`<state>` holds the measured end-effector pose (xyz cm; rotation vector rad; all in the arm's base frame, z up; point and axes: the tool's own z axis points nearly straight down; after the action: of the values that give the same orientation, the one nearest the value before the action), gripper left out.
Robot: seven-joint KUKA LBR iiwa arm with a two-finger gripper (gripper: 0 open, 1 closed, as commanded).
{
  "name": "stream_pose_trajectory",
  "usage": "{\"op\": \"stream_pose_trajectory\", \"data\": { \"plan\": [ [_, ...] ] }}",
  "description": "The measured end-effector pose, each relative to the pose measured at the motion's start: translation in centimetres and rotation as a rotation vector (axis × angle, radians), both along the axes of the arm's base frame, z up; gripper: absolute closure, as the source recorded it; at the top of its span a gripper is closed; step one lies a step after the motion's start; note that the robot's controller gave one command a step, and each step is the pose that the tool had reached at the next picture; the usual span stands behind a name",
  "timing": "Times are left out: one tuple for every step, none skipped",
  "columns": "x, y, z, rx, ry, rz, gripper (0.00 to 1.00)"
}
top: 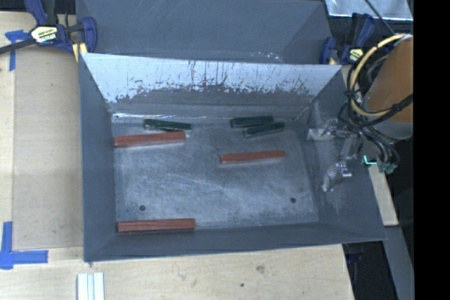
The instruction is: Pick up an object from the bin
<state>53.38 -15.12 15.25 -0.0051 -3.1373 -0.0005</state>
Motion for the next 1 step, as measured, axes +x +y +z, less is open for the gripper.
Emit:
{"op": "stream_pose_trajectory", "data": {
  "plan": [
    [0.22,0.04,0.4,-0.002,-0.008,0.003,0.0]
  ]
}}
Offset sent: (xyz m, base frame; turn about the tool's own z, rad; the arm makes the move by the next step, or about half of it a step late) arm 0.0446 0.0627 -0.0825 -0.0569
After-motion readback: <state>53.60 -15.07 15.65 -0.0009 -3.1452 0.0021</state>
